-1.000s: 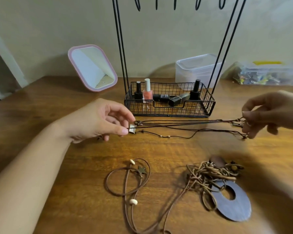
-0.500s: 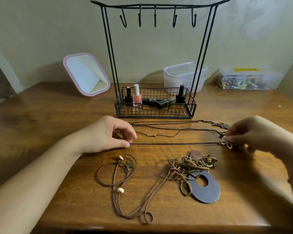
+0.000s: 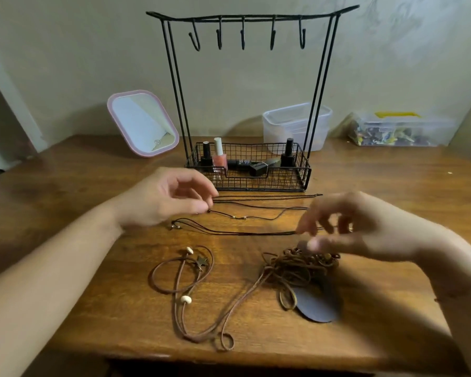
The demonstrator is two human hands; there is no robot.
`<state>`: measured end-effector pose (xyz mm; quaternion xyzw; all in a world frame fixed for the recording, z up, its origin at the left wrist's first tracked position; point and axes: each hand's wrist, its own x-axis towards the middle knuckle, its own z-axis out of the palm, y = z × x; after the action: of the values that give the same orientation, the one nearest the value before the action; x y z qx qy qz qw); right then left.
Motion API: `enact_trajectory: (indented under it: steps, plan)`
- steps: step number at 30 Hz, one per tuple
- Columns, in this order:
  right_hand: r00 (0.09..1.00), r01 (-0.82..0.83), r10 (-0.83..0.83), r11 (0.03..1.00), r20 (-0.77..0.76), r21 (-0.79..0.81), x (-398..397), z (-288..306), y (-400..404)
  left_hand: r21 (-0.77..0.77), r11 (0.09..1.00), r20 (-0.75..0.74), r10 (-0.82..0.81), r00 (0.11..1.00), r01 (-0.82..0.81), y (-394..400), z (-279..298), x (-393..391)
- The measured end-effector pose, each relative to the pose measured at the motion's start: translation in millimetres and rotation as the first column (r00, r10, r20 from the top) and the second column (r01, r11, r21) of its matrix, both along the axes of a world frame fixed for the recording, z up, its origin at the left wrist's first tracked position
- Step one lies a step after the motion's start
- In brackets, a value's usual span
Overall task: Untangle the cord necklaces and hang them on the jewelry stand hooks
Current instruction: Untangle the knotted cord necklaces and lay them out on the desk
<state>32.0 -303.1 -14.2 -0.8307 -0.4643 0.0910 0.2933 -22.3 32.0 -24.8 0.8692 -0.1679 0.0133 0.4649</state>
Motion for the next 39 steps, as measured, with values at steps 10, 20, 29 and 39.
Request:
enact_trajectory:
  steps: [10,20,29,39]
  plan:
    - [0.974,-0.2,0.226,0.842,-0.01,-0.501,7.4,-4.4,60.0,0.728,0.686,0.124,-0.144,0.982,0.009,-97.6,-9.9,-26.4]
    - [0.987,-0.139,0.145,0.987,0.068,-0.083,22.9,-19.5,31.6,0.047,0.999,0.098,-0.013,0.995,0.008,-73.9,-28.4,-12.6]
    - [0.999,0.025,-0.031,0.953,0.017,0.303,13.9,-37.9,54.4,-0.175,0.984,0.062,0.03,0.998,-0.019,-71.1,-34.4,-7.2]
    - [0.993,0.039,-0.06,0.978,0.097,0.203,10.4,-39.5,56.7,-0.225,0.974,0.084,0.055,0.995,-0.035,-72.5,-38.1,-5.7]
